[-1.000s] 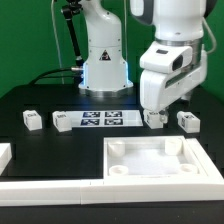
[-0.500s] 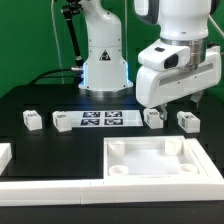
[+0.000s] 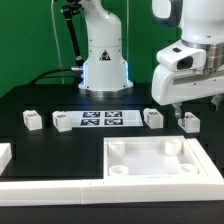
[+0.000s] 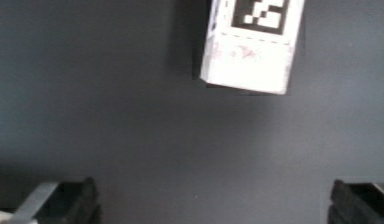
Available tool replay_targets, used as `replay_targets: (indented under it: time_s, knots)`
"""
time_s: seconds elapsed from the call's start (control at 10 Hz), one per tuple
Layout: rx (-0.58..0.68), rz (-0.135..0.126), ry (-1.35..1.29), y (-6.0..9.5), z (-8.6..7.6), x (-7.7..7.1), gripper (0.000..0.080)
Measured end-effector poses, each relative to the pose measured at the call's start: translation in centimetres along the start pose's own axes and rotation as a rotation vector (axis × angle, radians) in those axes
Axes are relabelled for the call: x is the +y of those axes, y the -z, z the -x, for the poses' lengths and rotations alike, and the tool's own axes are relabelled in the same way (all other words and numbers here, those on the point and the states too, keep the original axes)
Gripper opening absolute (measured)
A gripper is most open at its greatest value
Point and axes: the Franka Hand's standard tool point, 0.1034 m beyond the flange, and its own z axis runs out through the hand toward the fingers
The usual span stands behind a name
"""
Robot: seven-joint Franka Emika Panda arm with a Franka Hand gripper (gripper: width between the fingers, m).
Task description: Assemble square table
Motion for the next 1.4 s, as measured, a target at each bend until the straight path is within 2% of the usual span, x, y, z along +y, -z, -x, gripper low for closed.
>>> replay_targets:
  time_s: [0.1,0.3,0.4,0.6,0.7,0.8,0.9,1.0,1.2,1.4]
  knots:
    - [-0.072,0.004,-0.005,-0.1,0.3,-0.1,0.0649]
    - [-0.254,0.01,0.004,-0.5,-0.2,-1.8,0.0649]
    - [-0.299,0.009,0.011,-1.0,-0.4,-2.2,0.0649]
    - [-0.473,0.011,0.017,-1.2,0.6,-1.9,0.0649]
    - [-0.584,0.01,0.02,-1.3,0.8,-1.9,0.0649]
    - [-0.635,0.006,0.022,-1.5,0.6,-2.0,0.0649]
    - [-0.734,0.019,0.0,-1.9,1.6,-2.1,0.0649]
    - [-0.819,0.036,-0.023,-3.1,2.4,-2.6,0.0649]
    - [-0.825,0.038,-0.02,-4.6,2.8,-2.8,0.0649]
    - [-0.806,0.02,0.001,-5.3,3.0,-1.8,0.0649]
